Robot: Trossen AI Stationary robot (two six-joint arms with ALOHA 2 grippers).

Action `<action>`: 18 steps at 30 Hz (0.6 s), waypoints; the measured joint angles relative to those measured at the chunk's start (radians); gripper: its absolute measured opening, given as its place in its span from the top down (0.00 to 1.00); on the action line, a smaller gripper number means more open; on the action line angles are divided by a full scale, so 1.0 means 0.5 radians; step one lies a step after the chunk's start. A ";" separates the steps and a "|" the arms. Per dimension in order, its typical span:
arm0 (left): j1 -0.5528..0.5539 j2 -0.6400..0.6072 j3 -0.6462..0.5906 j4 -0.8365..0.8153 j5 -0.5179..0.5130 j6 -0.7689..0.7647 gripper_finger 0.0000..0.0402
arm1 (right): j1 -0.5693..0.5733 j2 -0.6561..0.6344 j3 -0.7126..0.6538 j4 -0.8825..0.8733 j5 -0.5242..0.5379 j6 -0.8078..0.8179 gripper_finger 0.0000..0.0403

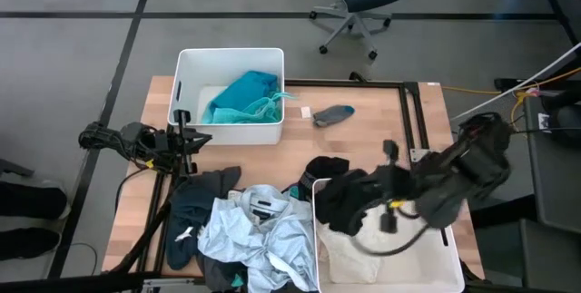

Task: Sort clothes
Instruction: Put the black underwear into the bottom white laundry bin

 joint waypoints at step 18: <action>0.000 0.000 0.000 0.021 0.000 0.000 0.99 | -0.001 0.277 -0.285 -0.425 -0.295 0.935 0.97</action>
